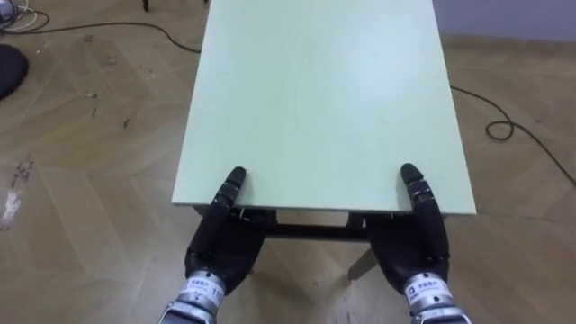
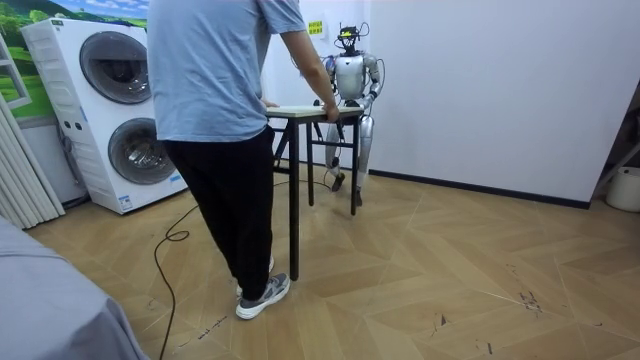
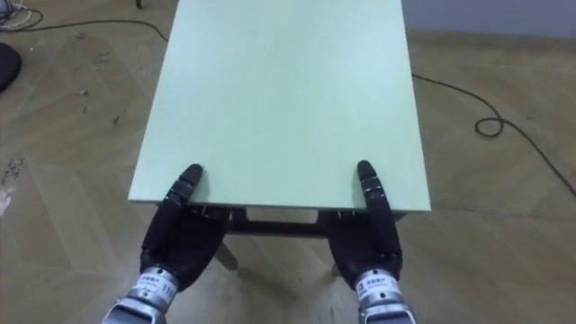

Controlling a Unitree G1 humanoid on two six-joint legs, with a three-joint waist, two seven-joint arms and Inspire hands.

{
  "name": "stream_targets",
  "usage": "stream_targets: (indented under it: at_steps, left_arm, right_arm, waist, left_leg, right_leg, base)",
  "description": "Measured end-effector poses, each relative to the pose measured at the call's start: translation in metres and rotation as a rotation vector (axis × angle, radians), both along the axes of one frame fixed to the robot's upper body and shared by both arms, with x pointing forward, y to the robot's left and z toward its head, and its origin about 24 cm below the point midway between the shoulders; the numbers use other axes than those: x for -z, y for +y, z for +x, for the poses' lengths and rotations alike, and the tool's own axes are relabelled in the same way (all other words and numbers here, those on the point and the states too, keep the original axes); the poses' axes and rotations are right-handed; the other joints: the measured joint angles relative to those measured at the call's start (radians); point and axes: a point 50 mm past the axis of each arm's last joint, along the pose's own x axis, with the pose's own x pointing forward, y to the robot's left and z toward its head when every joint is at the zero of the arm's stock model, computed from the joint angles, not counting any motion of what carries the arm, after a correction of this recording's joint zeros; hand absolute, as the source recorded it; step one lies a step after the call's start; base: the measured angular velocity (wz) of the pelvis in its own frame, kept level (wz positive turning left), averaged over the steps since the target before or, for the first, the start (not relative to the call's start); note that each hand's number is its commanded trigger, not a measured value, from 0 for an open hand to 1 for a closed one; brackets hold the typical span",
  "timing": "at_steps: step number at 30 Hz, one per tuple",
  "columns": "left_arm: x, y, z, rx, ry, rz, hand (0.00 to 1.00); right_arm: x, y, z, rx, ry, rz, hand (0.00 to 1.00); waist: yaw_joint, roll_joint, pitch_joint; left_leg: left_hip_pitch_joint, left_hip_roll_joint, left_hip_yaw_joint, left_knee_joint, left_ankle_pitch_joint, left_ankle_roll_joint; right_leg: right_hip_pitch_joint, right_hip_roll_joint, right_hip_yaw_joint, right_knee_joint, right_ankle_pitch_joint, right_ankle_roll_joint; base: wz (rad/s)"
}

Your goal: Move table with human

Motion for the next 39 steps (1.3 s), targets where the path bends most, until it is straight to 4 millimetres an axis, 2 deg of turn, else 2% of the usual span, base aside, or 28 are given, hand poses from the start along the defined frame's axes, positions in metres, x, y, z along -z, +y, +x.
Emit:
stream_targets:
  at_steps: [4, 5, 7, 9, 10, 11, 13, 14, 15, 17, 19, 20, 22, 23, 24, 25, 26, 27, 28, 29, 30, 31, 33, 35, 36, 37, 38, 39]
  left_arm:
    - [0.004, 0.005, 0.000, 0.000, 0.017, 0.012, 1.00]
    - [0.006, 0.005, -0.003, 0.003, 0.032, 0.011, 1.00]
    - [0.010, 0.008, -0.009, -0.004, 0.055, 0.010, 1.00]
    - [0.012, 0.006, -0.013, 0.005, 0.067, 0.010, 1.00]
    - [0.012, 0.006, -0.013, 0.009, 0.068, 0.010, 1.00]
    - [0.012, 0.005, -0.013, 0.010, 0.068, 0.007, 1.00]
    - [0.014, 0.003, -0.016, -0.007, 0.076, -0.002, 1.00]
    - [0.016, 0.002, -0.020, -0.017, 0.092, -0.020, 1.00]
    - [0.018, 0.000, -0.022, -0.021, 0.101, -0.032, 1.00]
    - [0.017, -0.002, -0.021, -0.030, 0.098, -0.046, 1.00]
    - [0.015, -0.004, -0.017, -0.025, 0.093, -0.043, 1.00]
    - [0.013, -0.005, -0.014, -0.018, 0.091, -0.044, 1.00]
    - [0.008, -0.011, -0.008, 0.005, 0.067, -0.048, 1.00]
    - [0.004, -0.014, -0.002, 0.024, 0.047, -0.040, 1.00]
    - [0.003, -0.017, 0.000, 0.027, 0.055, -0.039, 1.00]
    - [0.004, -0.016, -0.001, 0.015, 0.060, -0.040, 1.00]
    - [0.003, -0.011, -0.001, 0.001, 0.049, -0.028, 1.00]
    - [-0.005, -0.002, -0.001, -0.037, 0.007, -0.019, 1.00]
    - [-0.008, 0.000, -0.001, -0.040, -0.011, -0.018, 1.00]
    - [-0.007, -0.005, -0.001, -0.031, -0.002, -0.033, 1.00]
    - [-0.003, -0.008, 0.001, -0.019, 0.015, -0.045, 1.00]
    - [-0.003, -0.010, 0.002, -0.013, 0.020, -0.050, 1.00]
    - [-0.003, -0.015, 0.009, -0.026, 0.024, -0.062, 1.00]
    - [0.000, -0.016, 0.016, -0.027, 0.042, -0.062, 1.00]
    - [0.002, -0.015, 0.017, -0.030, 0.055, -0.057, 1.00]
    - [0.004, -0.014, 0.016, -0.034, 0.061, -0.055, 1.00]
    - [0.006, -0.013, 0.013, -0.041, 0.073, -0.057, 1.00]
    - [0.009, -0.014, 0.009, -0.036, 0.094, -0.055, 1.00]
  right_arm:
    - [0.007, 0.003, 0.003, -0.013, 0.006, 0.002, 1.00]
    - [0.009, 0.002, 0.001, -0.018, 0.020, 0.003, 1.00]
    - [0.012, 0.002, -0.002, -0.028, 0.036, 0.003, 1.00]
    - [0.015, 0.001, -0.007, -0.017, 0.050, 0.004, 1.00]
    - [0.016, 0.000, -0.009, -0.015, 0.052, 0.003, 1.00]
    - [0.015, 0.000, -0.009, -0.014, 0.050, -0.001, 1.00]
    - [0.014, -0.002, -0.007, -0.024, 0.049, -0.016, 1.00]
    - [0.014, -0.002, -0.007, -0.039, 0.060, -0.030, 1.00]
    - [0.013, -0.001, -0.006, -0.047, 0.068, -0.034, 1.00]
    - [0.010, -0.001, -0.005, -0.041, 0.061, -0.035, 1.00]
    - [0.009, -0.002, -0.005, -0.029, 0.055, -0.035, 1.00]
    - [0.007, -0.004, -0.003, -0.020, 0.054, -0.035, 1.00]
    - [0.001, -0.007, -0.001, 0.000, 0.042, -0.037, 1.00]
    - [-0.002, -0.009, 0.002, 0.016, 0.028, -0.038, 1.00]
    - [-0.002, -0.013, 0.002, 0.027, 0.028, -0.043, 1.00]
    - [-0.003, -0.012, 0.001, 0.016, 0.024, -0.049, 1.00]
    - [-0.004, -0.006, 0.003, -0.003, 0.017, -0.039, 1.00]
    - [-0.011, 0.005, 0.006, -0.030, -0.013, -0.006, 1.00]
    - [-0.015, 0.008, 0.006, -0.032, -0.029, 0.005, 1.00]
    - [-0.017, 0.001, 0.006, -0.023, -0.041, -0.028, 1.00]
    - [-0.015, 0.000, 0.010, -0.021, -0.032, -0.028, 1.00]
    - [-0.015, -0.001, 0.011, -0.015, -0.034, -0.028, 1.00]
    - [-0.018, -0.002, 0.015, -0.015, -0.039, -0.039, 1.00]
    - [-0.016, -0.003, 0.017, -0.012, -0.021, -0.045, 1.00]
    - [-0.012, -0.002, 0.018, -0.016, -0.007, -0.045, 1.00]
    - [-0.011, -0.001, 0.018, -0.018, 0.001, -0.042, 1.00]
    - [-0.009, -0.001, 0.017, -0.025, 0.013, -0.042, 1.00]
    - [-0.005, -0.005, 0.012, -0.016, 0.039, -0.044, 1.00]
  waist:
    - [-0.010, 0.001, 0.0008]
    - [0.013, 0.002, 0.0012]
    - [0.038, 0.006, 0.0041]
    - [0.051, 0.024, 0.0117]
    - [0.053, 0.033, 0.0119]
    - [0.059, 0.042, 0.0102]
    - [0.078, 0.064, 0.0165]
    - [0.080, 0.084, 0.0155]
    - [0.076, 0.099, 0.0146]
    - [0.046, 0.122, 0.0180]
    - [0.002, 0.129, 0.0207]
    - [-0.012, 0.135, 0.0216]
    - [-0.019, 0.154, 0.0205]
    - [-0.020, 0.162, 0.0217]
    - [-0.026, 0.151, 0.0215]
    - [-0.046, 0.170, 0.0083]
    - [-0.037, 0.180, 0.0011]
    - [-0.042, 0.168, 0.0002]
    - [-0.049, 0.154, 0.0024]
    - [-0.041, 0.167, 0.0073]
    - [-0.032, 0.168, 0.0137]
    - [-0.034, 0.166, 0.0140]
    - [-0.048, 0.146, 0.0108]
    - [-0.048, 0.140, 0.0114]
    - [-0.052, 0.132, 0.0100]
    - [-0.053, 0.121, 0.0111]
    - [-0.055, 0.114, 0.0098]
    - [-0.065, 0.117, 0.0137]
  left_leg:
    - [-0.024, 0.023, -0.052, -0.019, 0.047, -0.024]
    - [-0.010, 0.033, -0.054, -0.034, 0.063, -0.037]
    - [0.007, 0.039, -0.108, -0.057, 0.091, -0.072]
    - [0.021, 0.041, -0.217, -0.123, 0.156, -0.121]
    - [0.035, 0.049, -0.244, -0.191, 0.208, -0.139]
    - [0.038, 0.057, -0.245, -0.217, 0.226, -0.143]
    - [0.031, 0.089, -0.226, -0.094, 0.130, -0.142]
    - [0.022, 0.098, -0.225, 0.088, 0.027, -0.140]
    - [0.028, 0.104, -0.234, 0.233, -0.041, -0.140]
    - [0.068, 0.118, -0.246, 0.389, -0.103, -0.146]
    - [0.165, 0.144, -0.261, 0.420, -0.116, -0.146]
    - [0.251, 0.172, -0.264, 0.398, -0.115, -0.151]
    - [0.370, 0.215, -0.270, 0.299, -0.095, -0.179]
    - [0.434, 0.215, -0.279, 0.176, -0.129, -0.210]
    - [0.484, 0.164, -0.276, 0.035, -0.139, -0.208]
    - [0.502, 0.159, -0.262, -0.039, -0.144, -0.212]
    - [0.498, 0.178, -0.265, -0.070, -0.149, -0.215]
    - [0.472, 0.177, -0.301, -0.087, -0.179, -0.241]
    - [0.461, 0.158, -0.310, -0.076, -0.214, -0.254]
    - [0.452, 0.134, -0.309, -0.034, -0.297, -0.239]
    - [0.431, 0.114, -0.312, -0.009, -0.324, -0.209]
    - [0.422, 0.099, -0.314, -0.006, -0.327, -0.204]
    - [0.378, 0.044, -0.287, 0.010, -0.343, -0.175]
    - [0.361, 0.009, -0.246, 0.012, -0.356, -0.149]
    - [0.345, -0.016, -0.226, 0.004, -0.356, -0.123]
    - [0.339, -0.035, -0.216, 0.007, -0.344, -0.102]
    - [0.324, -0.045, -0.195, 0.007, -0.320, -0.072]
    - [0.321, -0.034, -0.160, 0.014, -0.307, -0.049]
  right_leg:
    - [0.001, 0.052, 0.024, -0.060, 0.005, -0.025]
    - [0.001, 0.064, 0.026, -0.073, 0.016, -0.043]
    - [0.017, 0.087, 0.021, -0.110, 0.034, -0.075]
    - [0.016, 0.124, -0.004, -0.127, 0.062, -0.110]
    - [0.009, 0.142, -0.020, -0.145, 0.082, -0.129]
    - [0.001, 0.147, -0.040, -0.154, 0.094, -0.140]
    - [-0.016, 0.150, -0.109, -0.157, 0.117, -0.159]
    - [-0.014, 0.156, -0.152, -0.156, 0.132, -0.170]
    - [-0.015, 0.160, -0.195, -0.155, 0.136, -0.178]
    - [-0.021, 0.176, -0.255, -0.151, 0.144, -0.190]
    - [-0.040, 0.181, -0.301, -0.119, 0.146, -0.195]
    - [-0.057, 0.181, -0.317, -0.103, 0.146, -0.195]
    - [-0.112, 0.176, -0.321, -0.051, 0.146, -0.196]
    - [-0.170, 0.156, -0.302, 0.019, 0.146, -0.196]
    - [-0.265, 0.119, -0.219, 0.170, 0.167, -0.229]
    - [-0.390, 0.172, -0.147, 0.210, 0.167, -0.224]
    - [-0.428, 0.246, -0.120, 0.128, 0.189, -0.230]
    - [-0.462, 0.316, -0.113, -0.082, 0.337, -0.273]
    - [-0.474, 0.302, -0.129, -0.125, 0.482, -0.291]
    - [-0.485, 0.274, -0.172, -0.091, 0.438, -0.313]
    - [-0.496, 0.254, -0.201, -0.082, 0.445, -0.321]
    - [-0.498, 0.238, -0.220, -0.089, 0.452, -0.325]
    - [-0.499, 0.163, -0.317, -0.144, 0.504, -0.340]
    - [-0.489, 0.133, -0.316, -0.208, 0.568, -0.284]
    - [-0.478, 0.116, -0.298, -0.249, 0.618, -0.205]
    - [-0.471, 0.106, -0.279, -0.279, 0.647, -0.149]
    - [-0.456, 0.095, -0.225, -0.326, 0.718, -0.042]
    - [-0.464, 0.087, -0.152, -0.210, 0.666, -0.083]
  base:
    - [-0.02]
    - [-0.51]
    - [-0.44]
    - [0.08]
    - [0.18]
    - [-0.14]
    - [-0.48]
    - [-0.38]
    - [-0.19]
    - [0.39]
    - [0.69]
    - [0.39]
    - [0.26]
    - [0.25]
    - [0.18]
    - [-0.17]
    - [-0.41]
    - [-0.22]
    - [0.11]
    - [0.11]
    - [0.00]
    - [0.05]
    - [0.27]
    - [0.09]
    - [0.00]
    - [-0.07]
    - [0.09]
    - [0.17]
